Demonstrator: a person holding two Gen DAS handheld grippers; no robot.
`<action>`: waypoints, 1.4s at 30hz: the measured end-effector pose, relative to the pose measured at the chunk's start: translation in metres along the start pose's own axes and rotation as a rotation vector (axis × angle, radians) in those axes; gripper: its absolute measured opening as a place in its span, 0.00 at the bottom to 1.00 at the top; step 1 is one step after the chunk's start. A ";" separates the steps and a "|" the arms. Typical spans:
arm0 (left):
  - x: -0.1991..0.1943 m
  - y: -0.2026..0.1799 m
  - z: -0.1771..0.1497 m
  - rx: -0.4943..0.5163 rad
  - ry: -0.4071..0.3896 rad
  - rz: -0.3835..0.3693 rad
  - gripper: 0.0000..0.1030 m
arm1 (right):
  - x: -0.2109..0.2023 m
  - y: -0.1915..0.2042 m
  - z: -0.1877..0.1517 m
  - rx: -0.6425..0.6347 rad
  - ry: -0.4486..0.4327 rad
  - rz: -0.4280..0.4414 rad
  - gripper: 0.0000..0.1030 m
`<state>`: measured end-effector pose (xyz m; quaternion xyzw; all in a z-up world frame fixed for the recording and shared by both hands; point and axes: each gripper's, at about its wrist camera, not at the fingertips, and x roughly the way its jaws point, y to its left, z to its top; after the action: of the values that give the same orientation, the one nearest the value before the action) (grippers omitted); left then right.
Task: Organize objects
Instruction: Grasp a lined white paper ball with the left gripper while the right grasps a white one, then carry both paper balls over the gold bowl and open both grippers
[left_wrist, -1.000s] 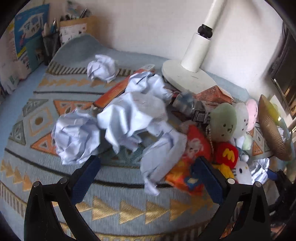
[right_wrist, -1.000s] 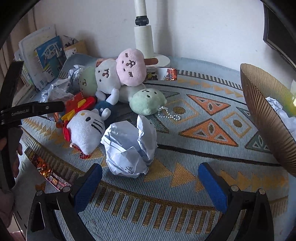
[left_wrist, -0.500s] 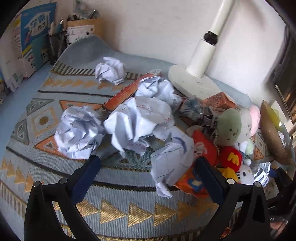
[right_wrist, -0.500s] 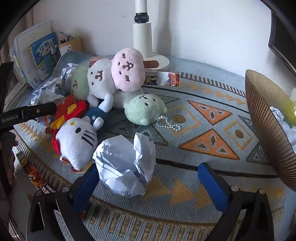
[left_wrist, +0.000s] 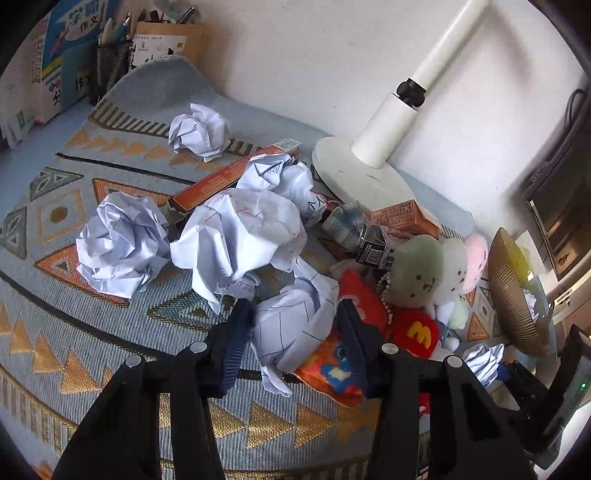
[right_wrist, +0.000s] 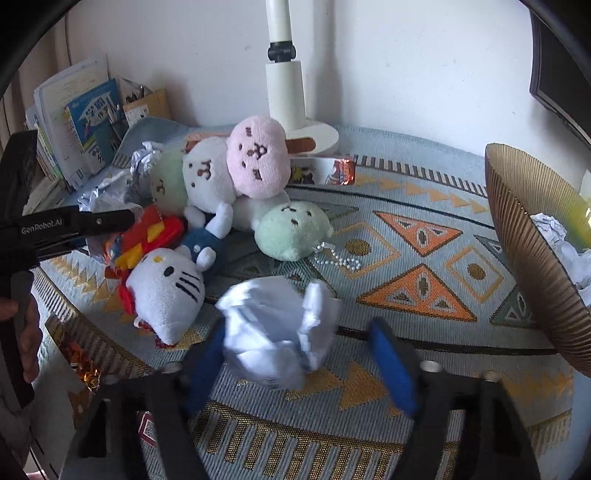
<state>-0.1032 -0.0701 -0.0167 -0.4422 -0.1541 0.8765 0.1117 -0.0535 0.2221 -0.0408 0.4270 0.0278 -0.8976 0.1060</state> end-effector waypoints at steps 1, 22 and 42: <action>-0.001 -0.001 -0.001 0.009 -0.005 0.009 0.41 | -0.001 0.002 0.001 -0.006 -0.007 0.002 0.50; -0.060 -0.042 -0.004 0.142 -0.175 0.037 0.39 | -0.035 -0.028 -0.006 0.151 -0.194 0.215 0.48; -0.044 -0.202 0.022 0.435 -0.216 -0.183 0.39 | -0.121 -0.144 0.047 0.261 -0.395 0.005 0.48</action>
<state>-0.0835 0.0984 0.1028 -0.2959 -0.0122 0.9174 0.2658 -0.0458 0.3763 0.0769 0.2531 -0.1110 -0.9595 0.0554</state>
